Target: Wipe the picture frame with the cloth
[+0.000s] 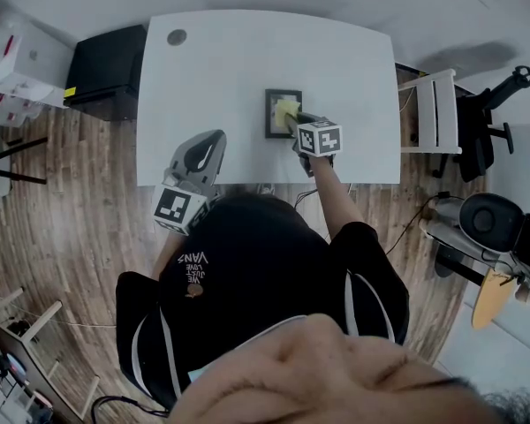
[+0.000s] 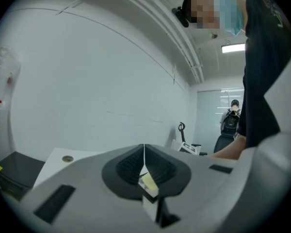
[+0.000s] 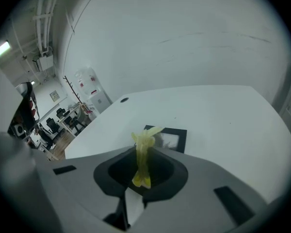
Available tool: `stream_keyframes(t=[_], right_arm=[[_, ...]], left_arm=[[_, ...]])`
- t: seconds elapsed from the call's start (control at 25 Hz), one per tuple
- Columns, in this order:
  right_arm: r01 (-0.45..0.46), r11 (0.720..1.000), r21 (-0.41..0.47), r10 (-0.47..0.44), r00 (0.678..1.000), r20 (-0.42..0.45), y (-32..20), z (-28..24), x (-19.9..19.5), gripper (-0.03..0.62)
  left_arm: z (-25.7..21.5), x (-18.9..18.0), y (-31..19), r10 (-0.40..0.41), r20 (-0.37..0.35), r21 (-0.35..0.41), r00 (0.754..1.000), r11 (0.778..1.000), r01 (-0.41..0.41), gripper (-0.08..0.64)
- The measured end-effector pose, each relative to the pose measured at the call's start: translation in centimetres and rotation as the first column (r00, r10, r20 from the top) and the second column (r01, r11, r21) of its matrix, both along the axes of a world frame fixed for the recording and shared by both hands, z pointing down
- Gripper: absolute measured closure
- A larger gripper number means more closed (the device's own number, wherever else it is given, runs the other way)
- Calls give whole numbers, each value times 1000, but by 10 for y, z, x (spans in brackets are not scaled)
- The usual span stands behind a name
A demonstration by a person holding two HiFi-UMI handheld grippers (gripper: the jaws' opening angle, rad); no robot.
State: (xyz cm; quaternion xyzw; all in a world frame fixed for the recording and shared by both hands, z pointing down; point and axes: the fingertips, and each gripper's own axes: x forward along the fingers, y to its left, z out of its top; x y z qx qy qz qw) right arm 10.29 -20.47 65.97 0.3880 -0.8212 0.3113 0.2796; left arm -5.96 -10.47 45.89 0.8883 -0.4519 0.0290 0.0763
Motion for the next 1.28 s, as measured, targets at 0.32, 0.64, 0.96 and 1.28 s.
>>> stream_keyframes(t=[0.32, 0.64, 0.96, 1.28], right_arm=[[60, 998, -19, -59, 997, 44, 9, 1, -40, 548], [55, 997, -47, -55, 999, 0, 10, 13, -36, 548], [17, 998, -56, -20, 999, -40, 8, 20, -5, 548], [-36, 997, -62, 31, 997, -72, 10, 26, 31, 548]], left_arm=[[-2, -9, 4, -15, 0, -9, 1000, 1000, 15, 543], [-3, -8, 3, -18, -10, -24, 1000, 1000, 18, 543], [2, 2, 0, 12, -5, -22, 1000, 1000, -12, 543], [4, 11, -5, 34, -5, -26, 999, 999, -35, 543]])
